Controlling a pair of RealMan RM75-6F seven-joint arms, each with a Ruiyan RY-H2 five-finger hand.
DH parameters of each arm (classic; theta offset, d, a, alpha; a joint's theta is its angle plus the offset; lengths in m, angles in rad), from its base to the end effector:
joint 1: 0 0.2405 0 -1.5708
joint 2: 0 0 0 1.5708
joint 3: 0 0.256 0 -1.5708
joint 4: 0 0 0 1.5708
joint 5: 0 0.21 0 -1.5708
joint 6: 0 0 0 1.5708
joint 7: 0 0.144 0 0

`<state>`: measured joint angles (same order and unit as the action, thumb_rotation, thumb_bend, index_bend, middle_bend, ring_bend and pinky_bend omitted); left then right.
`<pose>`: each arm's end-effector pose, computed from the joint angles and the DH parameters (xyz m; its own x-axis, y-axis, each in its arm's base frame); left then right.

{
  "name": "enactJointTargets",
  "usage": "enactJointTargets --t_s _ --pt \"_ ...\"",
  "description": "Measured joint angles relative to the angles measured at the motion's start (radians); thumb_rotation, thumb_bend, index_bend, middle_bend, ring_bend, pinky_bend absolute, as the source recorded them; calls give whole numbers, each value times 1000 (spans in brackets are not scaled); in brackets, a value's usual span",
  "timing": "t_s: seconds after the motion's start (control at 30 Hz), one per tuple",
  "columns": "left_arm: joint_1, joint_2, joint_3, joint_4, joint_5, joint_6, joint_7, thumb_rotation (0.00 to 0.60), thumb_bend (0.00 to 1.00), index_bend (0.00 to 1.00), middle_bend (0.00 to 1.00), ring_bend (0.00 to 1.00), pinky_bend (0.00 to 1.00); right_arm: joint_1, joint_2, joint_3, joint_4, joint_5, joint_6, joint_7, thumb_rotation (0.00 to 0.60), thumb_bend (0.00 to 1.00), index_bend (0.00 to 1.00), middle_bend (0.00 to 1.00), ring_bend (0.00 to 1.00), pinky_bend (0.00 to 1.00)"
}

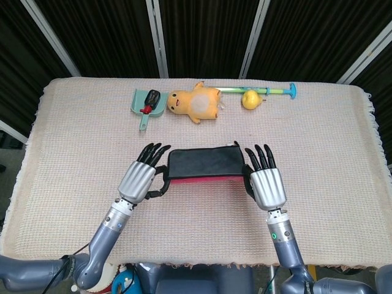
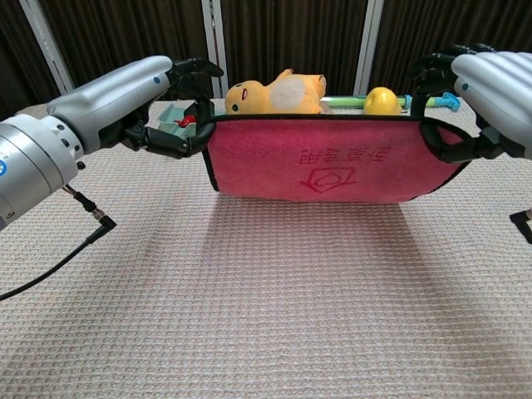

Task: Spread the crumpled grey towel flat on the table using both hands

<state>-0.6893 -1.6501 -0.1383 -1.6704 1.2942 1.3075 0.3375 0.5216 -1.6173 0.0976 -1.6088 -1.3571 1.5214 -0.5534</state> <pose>-0.0869 0.2879 -0.0093 0.1877 0.0981 0.9773 0.8793 -0.4601 -0.1227 -0.1525 -0.2735 0.0244 0.4069 0.1564 0.9000 -0.8615 -0.2618 0.4350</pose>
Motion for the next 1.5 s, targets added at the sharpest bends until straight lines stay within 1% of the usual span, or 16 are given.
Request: enactJointTargets --t_s 0.4,0.6,0.97,1.03,1.23,1.3,1.5 --pt "37 -7 47 -34 42 0 27 600 477 607 67 0 0 -63 9 -57 4 -62 2 34 600 601 576 196 96 71" --pt "64 -6 81 -47 64 3 33 600 477 608 68 0 0 -79 15 -75 3 -91 -10 40 600 601 576 196 96 70" --pt "90 -16 90 -47 75 -13 47 600 477 602 67 0 0 -97 25 -75 -6 -107 -49 40 600 601 576 196 96 71" --pt "93 -18 88 -48 75 -16 46 600 476 587 66 0 0 -100 27 -74 -7 -108 -56 38 600 601 568 196 96 71" --pt "102 -15 87 -47 79 -25 41 600 456 448 62 0 0 -109 38 -75 -23 -96 -81 11 600 600 464 196 96 71" --pt "104 -13 88 -45 80 -29 40 600 454 430 61 0 0 -112 42 -76 -28 -88 -90 -4 600 600 439 195 96 71" --pt "114 -5 89 -46 90 -32 31 600 453 417 59 0 0 -122 46 -75 -44 -75 -110 -43 600 601 431 195 95 71"
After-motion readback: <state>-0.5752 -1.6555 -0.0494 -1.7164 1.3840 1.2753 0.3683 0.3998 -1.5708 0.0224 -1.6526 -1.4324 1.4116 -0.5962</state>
